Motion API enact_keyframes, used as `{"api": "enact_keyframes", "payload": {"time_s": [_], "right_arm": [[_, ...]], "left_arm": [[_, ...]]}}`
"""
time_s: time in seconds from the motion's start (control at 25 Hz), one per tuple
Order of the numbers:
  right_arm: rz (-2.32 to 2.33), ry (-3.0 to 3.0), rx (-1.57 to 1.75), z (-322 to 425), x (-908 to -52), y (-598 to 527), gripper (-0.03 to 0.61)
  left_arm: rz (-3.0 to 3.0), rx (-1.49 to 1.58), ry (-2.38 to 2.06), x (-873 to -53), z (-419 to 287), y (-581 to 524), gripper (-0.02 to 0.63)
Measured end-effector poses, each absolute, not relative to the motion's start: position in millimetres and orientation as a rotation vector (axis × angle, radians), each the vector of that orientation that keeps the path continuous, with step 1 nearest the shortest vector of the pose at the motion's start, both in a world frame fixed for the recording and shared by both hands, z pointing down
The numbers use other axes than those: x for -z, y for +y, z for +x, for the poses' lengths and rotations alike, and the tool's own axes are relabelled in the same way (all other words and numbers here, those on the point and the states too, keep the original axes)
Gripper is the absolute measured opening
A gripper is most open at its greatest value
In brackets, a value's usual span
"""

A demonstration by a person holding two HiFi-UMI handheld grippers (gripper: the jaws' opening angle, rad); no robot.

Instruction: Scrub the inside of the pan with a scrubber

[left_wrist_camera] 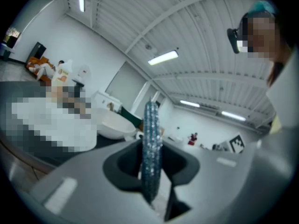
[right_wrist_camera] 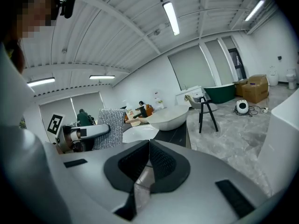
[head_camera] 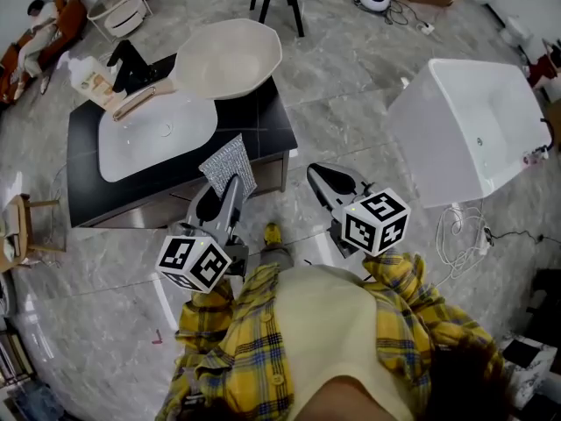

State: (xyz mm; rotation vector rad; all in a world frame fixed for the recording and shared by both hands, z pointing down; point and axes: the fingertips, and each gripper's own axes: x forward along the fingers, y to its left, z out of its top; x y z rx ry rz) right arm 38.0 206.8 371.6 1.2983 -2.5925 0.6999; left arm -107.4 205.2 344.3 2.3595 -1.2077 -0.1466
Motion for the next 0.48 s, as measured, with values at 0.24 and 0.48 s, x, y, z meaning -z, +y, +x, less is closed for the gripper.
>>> {"api": "enact_keyframes", "payload": {"time_s": [0.24, 0.48], "right_arm": [[1.284, -2.594, -0.688, 15, -370, 168, 0.015], [1.308, -2.584, -0.666, 2, -368, 129, 0.015]], "left_arm": [[2.363, 0.106, -1.218, -348, -127, 168, 0.080], [2.410, 0.104, -1.181, -343, -140, 138, 0.080]]}}
